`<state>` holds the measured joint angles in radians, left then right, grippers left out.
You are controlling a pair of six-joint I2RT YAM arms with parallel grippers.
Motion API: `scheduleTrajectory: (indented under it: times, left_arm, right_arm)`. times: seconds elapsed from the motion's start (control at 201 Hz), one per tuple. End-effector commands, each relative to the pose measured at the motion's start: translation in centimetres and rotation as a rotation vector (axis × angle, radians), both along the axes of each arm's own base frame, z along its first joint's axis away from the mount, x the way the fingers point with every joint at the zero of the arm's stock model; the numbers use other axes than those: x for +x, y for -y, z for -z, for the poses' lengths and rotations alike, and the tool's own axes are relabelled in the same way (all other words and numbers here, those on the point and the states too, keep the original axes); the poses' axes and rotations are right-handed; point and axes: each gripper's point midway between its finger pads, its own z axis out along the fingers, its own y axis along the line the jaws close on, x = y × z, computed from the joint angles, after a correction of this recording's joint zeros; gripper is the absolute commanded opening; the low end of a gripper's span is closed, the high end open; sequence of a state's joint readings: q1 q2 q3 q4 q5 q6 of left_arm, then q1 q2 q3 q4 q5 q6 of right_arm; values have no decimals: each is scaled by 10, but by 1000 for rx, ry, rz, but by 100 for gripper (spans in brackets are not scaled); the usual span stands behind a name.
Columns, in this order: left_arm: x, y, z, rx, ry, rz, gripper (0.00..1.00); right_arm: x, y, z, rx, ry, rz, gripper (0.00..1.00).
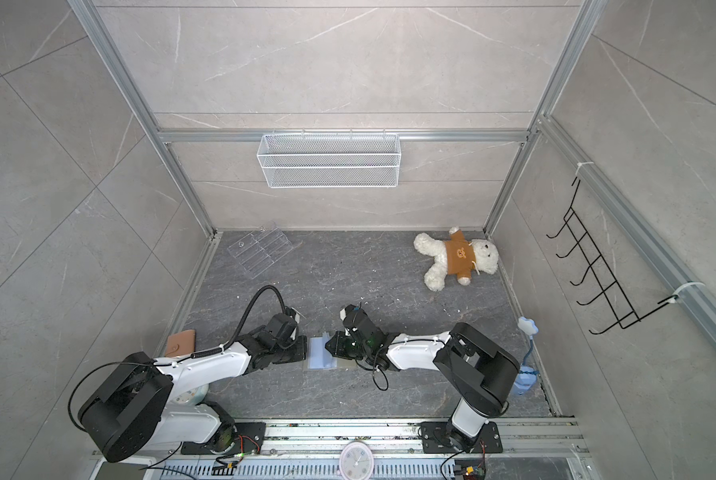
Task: Take the credit cards out of the card holder
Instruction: Flip over the card slot on the card holder.
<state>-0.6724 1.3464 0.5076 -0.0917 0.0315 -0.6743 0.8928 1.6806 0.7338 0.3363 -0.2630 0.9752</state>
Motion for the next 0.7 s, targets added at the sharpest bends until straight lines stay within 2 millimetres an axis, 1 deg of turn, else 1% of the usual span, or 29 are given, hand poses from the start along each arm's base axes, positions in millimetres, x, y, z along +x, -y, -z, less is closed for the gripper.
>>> scheduleTrajectory:
  times: [0.0,0.1,0.129,0.184,0.259,0.318,0.373,0.438,0.523,0.557,0.582,0.622,0.692]
  left_arm:
    - [-27,-10,16,30,-105,17,0]
    - [-27,-9,10,12,-91,11,0]
    - [-26,-8,8,5,-85,10,0]
    - [-25,-7,4,-6,-76,10,0]
    - [-25,-8,-1,-15,-67,4,0]
    - [-25,-7,-7,-31,-58,-5,0]
    - [-25,-8,-13,-44,-47,-23,7]
    - [-24,-12,-23,-52,-29,-48,18]
    - [-23,-20,-38,-56,3,-96,30]
    - [-23,-24,-43,-64,15,-116,35]
    - [-24,-25,-47,-76,23,-128,38]
    - [-26,-24,-53,-111,30,-143,44]
    - [-30,-16,-58,-214,25,-157,55]
  right_arm:
    - [-2,-20,2,25,-17,-51,20]
    - [-2,-32,10,32,-46,-75,22]
    - [-1,-34,11,33,-50,-81,23]
    - [-1,-36,8,37,-51,-88,28]
    - [-2,-30,-5,32,-21,-81,37]
    - [-2,-16,-16,-16,10,-67,41]
    - [-3,-1,-24,-80,34,-51,42]
    - [-3,17,-32,-155,64,-26,45]
    - [1,43,-30,-286,95,16,46]
    - [3,49,-28,-330,100,12,46]
    - [4,51,-27,-352,102,2,46]
    - [6,49,-26,-368,113,-24,44]
    - [8,40,-21,-373,121,-71,37]
